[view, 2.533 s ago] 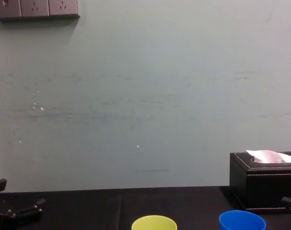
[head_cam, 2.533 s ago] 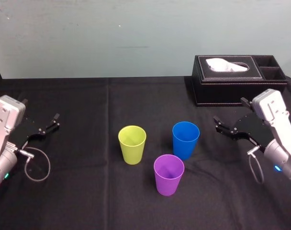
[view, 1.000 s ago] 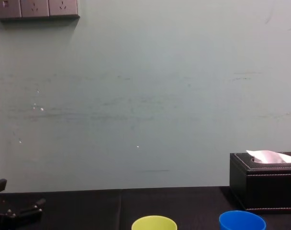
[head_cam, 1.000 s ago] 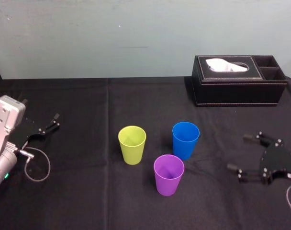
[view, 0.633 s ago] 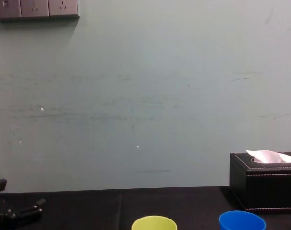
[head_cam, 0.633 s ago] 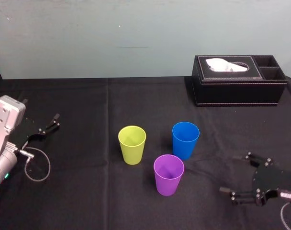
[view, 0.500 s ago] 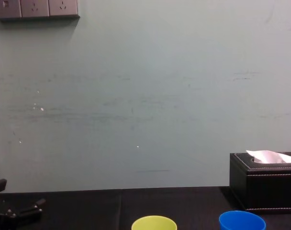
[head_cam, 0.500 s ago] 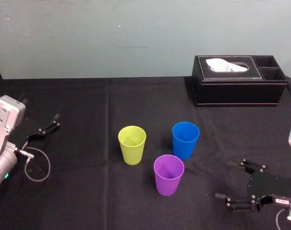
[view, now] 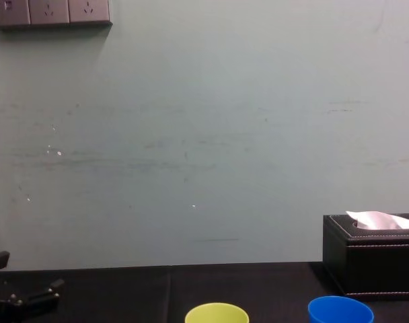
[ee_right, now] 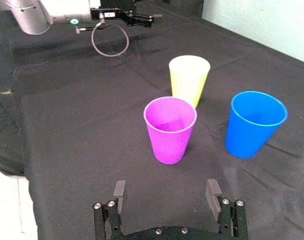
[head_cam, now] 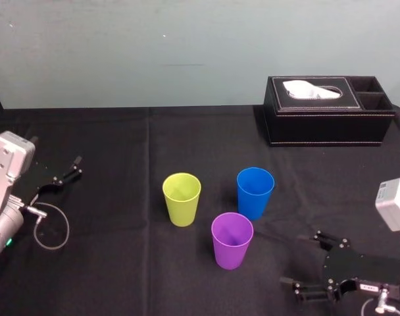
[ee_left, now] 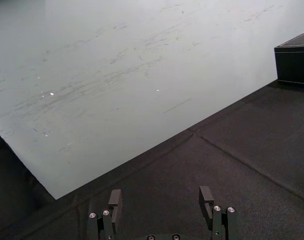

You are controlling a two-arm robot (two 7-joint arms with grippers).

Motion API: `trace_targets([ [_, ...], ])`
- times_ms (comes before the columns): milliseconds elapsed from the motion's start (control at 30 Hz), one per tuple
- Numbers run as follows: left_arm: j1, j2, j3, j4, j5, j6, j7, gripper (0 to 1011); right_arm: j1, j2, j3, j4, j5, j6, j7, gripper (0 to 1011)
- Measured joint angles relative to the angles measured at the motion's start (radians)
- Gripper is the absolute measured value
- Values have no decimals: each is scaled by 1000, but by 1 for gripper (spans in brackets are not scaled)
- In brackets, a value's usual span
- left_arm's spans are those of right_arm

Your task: Stack the three plastic cups sequentially using one hand.

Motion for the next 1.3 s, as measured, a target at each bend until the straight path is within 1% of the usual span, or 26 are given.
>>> trace_targets([
  [233, 0, 0, 0, 0, 0, 0, 0, 1010, 22, -22, -32, 13, -13, 3, -5, 1004],
  [433, 0, 0, 0, 0, 0, 0, 0, 1010, 51, -51, -61, 29, -28, 8, -17, 1004],
  [467, 0, 0, 0, 0, 0, 0, 0, 1010, 51, -51, -61, 29, -28, 8, -17, 1004],
  [633, 0, 0, 0, 0, 0, 0, 0, 1010, 76, -72, -85, 41, -42, 14, -19, 1004],
  [833, 0, 0, 0, 0, 0, 0, 0, 1010, 95, -89, -104, 51, -50, 19, -21, 1004],
  [1300, 0, 0, 0, 0, 0, 0, 0, 1010, 130, -120, -132, 64, -65, 25, -32, 1004],
])
